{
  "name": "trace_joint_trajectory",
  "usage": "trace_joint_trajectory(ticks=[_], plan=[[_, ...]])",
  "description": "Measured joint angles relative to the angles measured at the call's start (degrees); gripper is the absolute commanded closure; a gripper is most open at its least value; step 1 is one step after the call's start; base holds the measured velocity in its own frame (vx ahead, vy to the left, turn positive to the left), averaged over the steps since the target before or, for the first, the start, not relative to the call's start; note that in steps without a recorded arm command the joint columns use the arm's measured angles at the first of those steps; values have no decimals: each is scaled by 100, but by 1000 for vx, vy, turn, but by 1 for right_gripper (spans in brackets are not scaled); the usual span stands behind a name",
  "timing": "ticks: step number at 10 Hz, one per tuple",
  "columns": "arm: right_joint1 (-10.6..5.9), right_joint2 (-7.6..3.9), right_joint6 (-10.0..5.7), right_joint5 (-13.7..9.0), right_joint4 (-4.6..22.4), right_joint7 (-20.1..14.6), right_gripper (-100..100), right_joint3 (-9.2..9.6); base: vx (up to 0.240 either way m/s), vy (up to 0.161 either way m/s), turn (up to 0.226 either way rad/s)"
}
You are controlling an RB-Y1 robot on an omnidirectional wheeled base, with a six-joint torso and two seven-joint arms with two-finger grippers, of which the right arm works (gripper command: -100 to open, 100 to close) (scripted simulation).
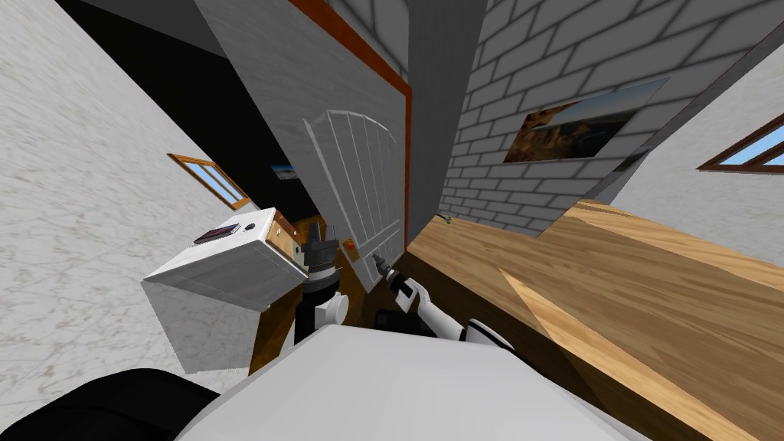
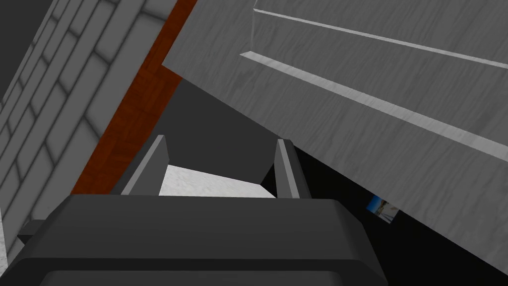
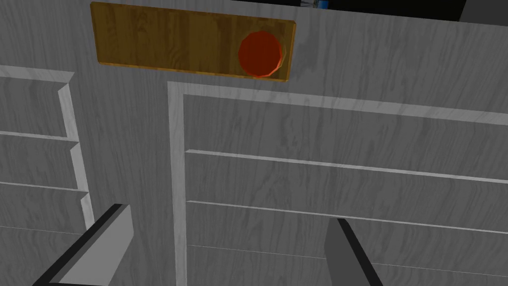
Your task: Pull the door open
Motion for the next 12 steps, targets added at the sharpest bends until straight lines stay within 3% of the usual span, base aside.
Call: trace_joint_trajectory(ticks=[2, 4, 6, 9, 10, 12], plan=[[-11, 90, -34, -5, 42, -1, -100, 0, 39, 215, 28], [-6, 124, -23, -7, 12, -2, -100, 6, 18, 30, 30], [-54, -26, -73, -36, 76, -48, -100, -8, 7, -107, 58], [1, -477, 65, -95, -279, -156, -100, -6, -11, -54, 37], [-78, -498, 23, -116, -145, -195, -100, -23, -15, 17, 33], [-242, -764, -95, -209, -37, -367, -100, -54, -7, 77, 35]])
